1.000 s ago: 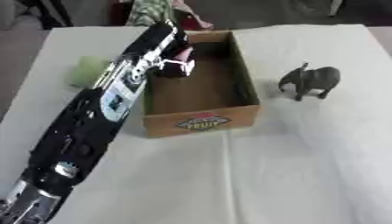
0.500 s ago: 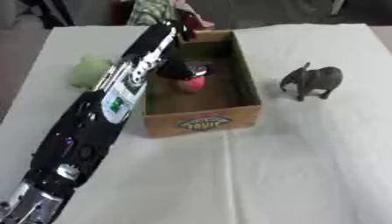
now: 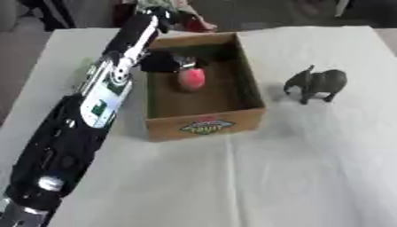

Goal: Pick up objects on the table and place them in the box.

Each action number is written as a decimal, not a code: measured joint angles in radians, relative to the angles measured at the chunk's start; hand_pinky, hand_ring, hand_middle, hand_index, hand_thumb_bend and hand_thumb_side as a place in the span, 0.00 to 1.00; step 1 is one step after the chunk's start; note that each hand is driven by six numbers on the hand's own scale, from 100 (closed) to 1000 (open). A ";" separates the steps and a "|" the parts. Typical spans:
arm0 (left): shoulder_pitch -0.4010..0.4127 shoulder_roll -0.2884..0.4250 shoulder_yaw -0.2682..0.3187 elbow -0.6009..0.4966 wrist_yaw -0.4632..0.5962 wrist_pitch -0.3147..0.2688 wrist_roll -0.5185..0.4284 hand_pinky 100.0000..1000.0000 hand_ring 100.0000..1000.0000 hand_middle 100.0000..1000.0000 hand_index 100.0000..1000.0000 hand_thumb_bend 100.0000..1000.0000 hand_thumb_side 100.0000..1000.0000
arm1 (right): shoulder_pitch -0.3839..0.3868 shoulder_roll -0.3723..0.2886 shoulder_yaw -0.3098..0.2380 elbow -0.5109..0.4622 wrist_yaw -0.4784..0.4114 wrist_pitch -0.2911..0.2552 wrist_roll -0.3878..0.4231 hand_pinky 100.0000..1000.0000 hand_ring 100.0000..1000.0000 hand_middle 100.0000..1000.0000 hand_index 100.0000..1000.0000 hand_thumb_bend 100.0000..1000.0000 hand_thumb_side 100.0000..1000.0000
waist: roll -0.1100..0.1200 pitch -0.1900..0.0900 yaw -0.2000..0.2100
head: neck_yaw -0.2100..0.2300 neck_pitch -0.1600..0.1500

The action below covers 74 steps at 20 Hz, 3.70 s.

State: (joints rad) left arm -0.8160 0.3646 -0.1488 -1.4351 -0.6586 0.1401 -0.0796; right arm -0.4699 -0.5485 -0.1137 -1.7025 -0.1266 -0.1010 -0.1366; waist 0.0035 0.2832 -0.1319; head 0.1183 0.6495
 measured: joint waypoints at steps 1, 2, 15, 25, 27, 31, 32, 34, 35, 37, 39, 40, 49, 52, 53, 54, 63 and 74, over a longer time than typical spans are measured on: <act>0.018 0.007 0.014 -0.022 0.012 0.009 0.010 0.61 0.58 0.59 0.73 0.68 0.53 | 0.002 0.000 -0.001 0.000 0.000 0.000 0.000 0.57 0.64 0.67 0.77 0.07 0.00 | 0.000 0.000 0.003 | -0.002 0.000; 0.036 0.015 0.028 -0.046 0.026 0.018 0.020 0.60 0.57 0.58 0.73 0.66 0.51 | 0.003 0.000 -0.003 0.000 0.000 0.000 0.000 0.57 0.64 0.67 0.77 0.07 0.00 | -0.001 0.000 0.005 | -0.003 0.000; 0.156 0.068 0.115 -0.200 0.107 0.116 0.084 0.59 0.57 0.57 0.72 0.61 0.43 | 0.004 0.000 -0.009 0.000 0.000 -0.003 -0.005 0.57 0.64 0.67 0.77 0.07 0.00 | -0.005 0.009 0.016 | -0.013 -0.001; 0.187 0.104 0.148 -0.210 0.114 0.132 0.100 0.60 0.58 0.58 0.72 0.56 0.37 | 0.004 0.000 -0.010 0.000 0.000 -0.003 -0.006 0.57 0.64 0.67 0.77 0.07 0.00 | -0.005 0.009 0.016 | -0.014 -0.008; 0.192 0.111 0.152 -0.210 0.114 0.134 0.100 0.60 0.58 0.59 0.73 0.56 0.37 | 0.004 0.000 -0.010 0.000 0.000 -0.002 -0.007 0.57 0.64 0.67 0.77 0.07 0.00 | -0.005 0.009 0.017 | -0.015 -0.008; 0.200 0.130 0.155 -0.207 0.108 0.138 0.091 0.63 0.62 0.63 0.75 0.56 0.35 | 0.004 0.000 -0.010 0.000 0.000 -0.002 -0.007 0.57 0.64 0.67 0.77 0.07 0.00 | -0.004 0.009 0.017 | -0.015 -0.009; 0.201 0.136 0.157 -0.202 0.103 0.139 0.084 0.63 0.62 0.63 0.75 0.57 0.35 | 0.004 0.000 -0.010 0.000 0.000 -0.002 -0.007 0.57 0.64 0.67 0.77 0.07 0.00 | -0.004 0.009 0.017 | -0.015 -0.009; 0.202 0.149 0.159 -0.189 0.087 0.142 0.067 0.64 0.62 0.64 0.76 0.57 0.35 | 0.004 0.000 -0.010 0.000 0.000 -0.002 -0.007 0.57 0.64 0.67 0.77 0.07 0.00 | -0.004 0.009 0.017 | -0.015 -0.009; 0.202 0.155 0.159 -0.181 0.079 0.142 0.059 0.64 0.62 0.64 0.76 0.57 0.35 | 0.004 0.000 -0.010 0.000 0.000 -0.002 -0.007 0.57 0.64 0.67 0.77 0.07 0.00 | -0.003 0.009 0.017 | -0.015 -0.009; 0.202 0.160 0.162 -0.169 0.065 0.143 0.045 0.66 0.65 0.67 0.77 0.57 0.33 | 0.005 0.000 -0.010 0.000 0.000 -0.002 -0.007 0.57 0.64 0.67 0.77 0.07 0.00 | -0.003 0.009 0.017 | -0.015 -0.009; 0.202 0.172 0.162 -0.146 0.053 0.145 0.027 0.66 0.65 0.67 0.78 0.56 0.31 | 0.005 0.000 -0.010 0.000 0.000 -0.002 -0.007 0.57 0.64 0.67 0.77 0.07 0.00 | -0.002 0.009 0.017 | -0.015 -0.009; 0.202 0.179 0.163 -0.132 0.049 0.146 0.017 0.66 0.65 0.67 0.78 0.56 0.31 | 0.005 0.000 -0.010 0.000 0.000 -0.002 -0.007 0.57 0.64 0.67 0.77 0.07 0.00 | -0.002 0.009 0.016 | -0.015 -0.009; 0.170 0.208 0.156 0.015 0.022 0.138 -0.055 0.66 0.65 0.67 0.79 0.64 0.32 | 0.005 0.000 -0.010 0.000 0.000 -0.002 -0.007 0.57 0.64 0.67 0.78 0.06 0.00 | -0.002 0.008 0.015 | -0.015 -0.009; 0.154 0.208 0.145 0.057 0.008 0.131 -0.070 0.67 0.65 0.67 0.79 0.66 0.35 | 0.005 0.000 -0.010 0.000 0.000 -0.002 -0.006 0.57 0.64 0.67 0.78 0.06 0.00 | -0.003 0.008 0.014 | -0.015 -0.009; 0.148 0.208 0.142 0.070 0.002 0.129 -0.074 0.67 0.66 0.68 0.79 0.69 0.37 | 0.005 0.000 -0.010 0.000 0.000 -0.002 -0.006 0.57 0.64 0.67 0.78 0.06 0.00 | -0.003 0.008 0.013 | -0.015 -0.009; 0.142 0.208 0.138 0.082 -0.006 0.126 -0.078 0.67 0.66 0.68 0.79 0.69 0.38 | 0.005 0.000 -0.010 0.000 0.000 -0.002 -0.006 0.57 0.64 0.67 0.78 0.06 0.00 | -0.003 0.008 0.011 | -0.014 -0.009; 0.119 0.208 0.120 0.147 -0.078 0.112 -0.132 0.69 0.68 0.71 0.82 0.76 0.42 | 0.005 0.000 -0.009 0.000 0.000 -0.003 -0.005 0.57 0.64 0.67 0.78 0.06 0.00 | -0.003 0.008 0.009 | -0.014 -0.009; 0.111 0.197 0.115 0.198 -0.136 0.123 -0.166 0.64 0.60 0.64 0.81 0.52 0.25 | 0.005 0.000 -0.009 0.000 0.000 -0.003 -0.005 0.57 0.64 0.67 0.78 0.06 0.00 | -0.004 0.008 0.006 | -0.012 -0.009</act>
State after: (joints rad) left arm -0.7048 0.5616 -0.0340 -1.2367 -0.7945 0.2633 -0.2452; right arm -0.4653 -0.5488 -0.1230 -1.7024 -0.1263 -0.1039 -0.1417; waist -0.0008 0.2911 -0.1261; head 0.1060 0.6403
